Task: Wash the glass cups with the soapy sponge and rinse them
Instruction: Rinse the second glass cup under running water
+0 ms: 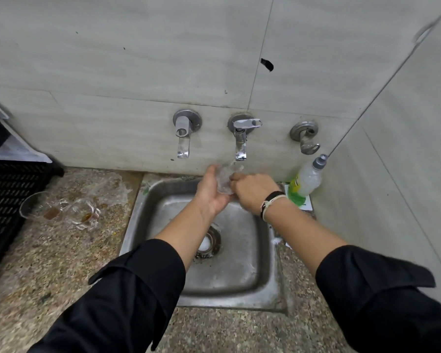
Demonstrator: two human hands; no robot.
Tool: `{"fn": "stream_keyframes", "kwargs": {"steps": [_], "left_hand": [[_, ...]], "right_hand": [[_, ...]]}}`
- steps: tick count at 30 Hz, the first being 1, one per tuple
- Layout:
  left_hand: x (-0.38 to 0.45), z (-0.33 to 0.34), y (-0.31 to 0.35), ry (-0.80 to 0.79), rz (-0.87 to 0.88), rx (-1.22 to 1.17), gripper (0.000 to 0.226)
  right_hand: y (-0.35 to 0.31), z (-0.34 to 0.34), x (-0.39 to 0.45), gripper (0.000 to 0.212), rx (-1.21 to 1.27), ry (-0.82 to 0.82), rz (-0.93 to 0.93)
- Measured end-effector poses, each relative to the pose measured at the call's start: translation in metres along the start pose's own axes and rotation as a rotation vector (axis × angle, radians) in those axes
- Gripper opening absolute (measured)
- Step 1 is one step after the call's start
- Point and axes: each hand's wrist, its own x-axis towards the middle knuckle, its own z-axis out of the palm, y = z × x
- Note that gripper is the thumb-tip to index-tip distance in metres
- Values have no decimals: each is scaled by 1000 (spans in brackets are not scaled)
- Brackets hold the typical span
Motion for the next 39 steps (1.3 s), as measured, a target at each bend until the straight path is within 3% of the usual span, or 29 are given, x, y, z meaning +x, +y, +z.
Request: {"fn": "stream_keyframes", "kwargs": {"steps": [2,5,8,16,20,25,30,39], "left_hand": [[8,-1,2,103,68,-35,23],[12,-2,-4,131,88,-43,23],[15,1,-9,141,100,-22,28],[16,1,-6,179,72,34,28],[12,4,-2,126,42,83,22],[10,-1,5,162,32,74,25],[10,1,0,111,7,79,23],[9,8,1,149,80,66,27]], "right_hand": [[-18,8,-8,49,139,-64,79],[-27,15,-3,63,236,-161,167],[-30,17,8,63,286,-261,221],[-27,11,5,57,296,-276,199],[-21,12,2,49,213,-254,191],[-22,10,-5,65,394,-273,120],[-21,6,-2,63,188,-264,178],[-38,-12,4,54,535,-332,237]]}}
